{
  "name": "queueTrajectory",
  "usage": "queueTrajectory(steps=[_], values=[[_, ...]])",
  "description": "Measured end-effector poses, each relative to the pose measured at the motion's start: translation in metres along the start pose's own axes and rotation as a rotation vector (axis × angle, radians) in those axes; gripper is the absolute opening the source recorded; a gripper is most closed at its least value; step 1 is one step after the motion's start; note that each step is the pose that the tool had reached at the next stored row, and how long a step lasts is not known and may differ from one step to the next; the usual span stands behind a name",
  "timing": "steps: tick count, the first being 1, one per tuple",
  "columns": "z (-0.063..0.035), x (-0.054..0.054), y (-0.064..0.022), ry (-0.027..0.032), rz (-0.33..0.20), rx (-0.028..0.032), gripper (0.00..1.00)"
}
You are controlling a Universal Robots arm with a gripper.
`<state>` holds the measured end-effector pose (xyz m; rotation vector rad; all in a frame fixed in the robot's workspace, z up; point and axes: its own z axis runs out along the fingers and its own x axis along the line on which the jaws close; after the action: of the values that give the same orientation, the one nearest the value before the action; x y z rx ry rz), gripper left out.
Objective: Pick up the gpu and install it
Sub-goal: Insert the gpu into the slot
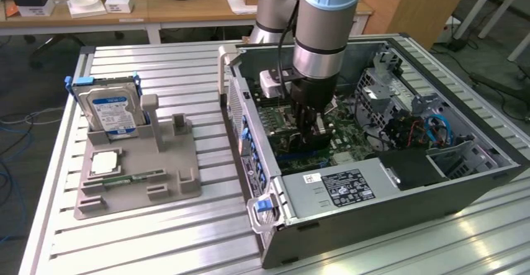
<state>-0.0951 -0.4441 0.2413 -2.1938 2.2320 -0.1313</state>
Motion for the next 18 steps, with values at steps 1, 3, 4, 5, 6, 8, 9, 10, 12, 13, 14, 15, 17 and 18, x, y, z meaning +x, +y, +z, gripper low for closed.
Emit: queueTrajectory(steps=[1, 3, 4, 5, 6, 8, 9, 10, 12, 13, 14, 15, 17, 18], values=[[0.0000, 0.0000, 0.0000, 0.0000, 0.000, 0.0000, 0.26], [0.0000, -0.0001, 0.0001, 0.0000, 0.000, 0.0000, 0.26], [0.0000, -0.0001, 0.0001, 0.0000, 0.000, 0.0000, 0.26], [0.0001, -0.0001, 0.0001, 0.0000, 0.000, -0.0001, 0.26], [0.0003, -0.0002, 0.0001, 0.0001, 0.000, -0.0001, 0.26], [0.0012, -0.0002, 0.0001, 0.0000, 0.000, 0.0000, 0.26], [0.0016, -0.0002, 0.0002, 0.0000, 0.000, 0.0000, 0.26], [0.0020, -0.0002, 0.0002, 0.0001, 0.000, 0.0000, 0.26], [0.0028, -0.0003, 0.0002, 0.0000, 0.000, 0.0000, 0.26], [0.0033, -0.0003, 0.0002, 0.0001, 0.000, 0.0000, 0.26], [0.0039, -0.0003, 0.0003, 0.0000, 0.000, 0.0001, 0.26], [0.0044, -0.0003, 0.0003, 0.0001, 0.000, 0.0000, 0.26], [0.0056, -0.0004, 0.0004, 0.0005, 0.000, -0.0003, 0.26], [0.0062, -0.0004, 0.0005, 0.0007, 0.000, -0.0004, 0.26]])
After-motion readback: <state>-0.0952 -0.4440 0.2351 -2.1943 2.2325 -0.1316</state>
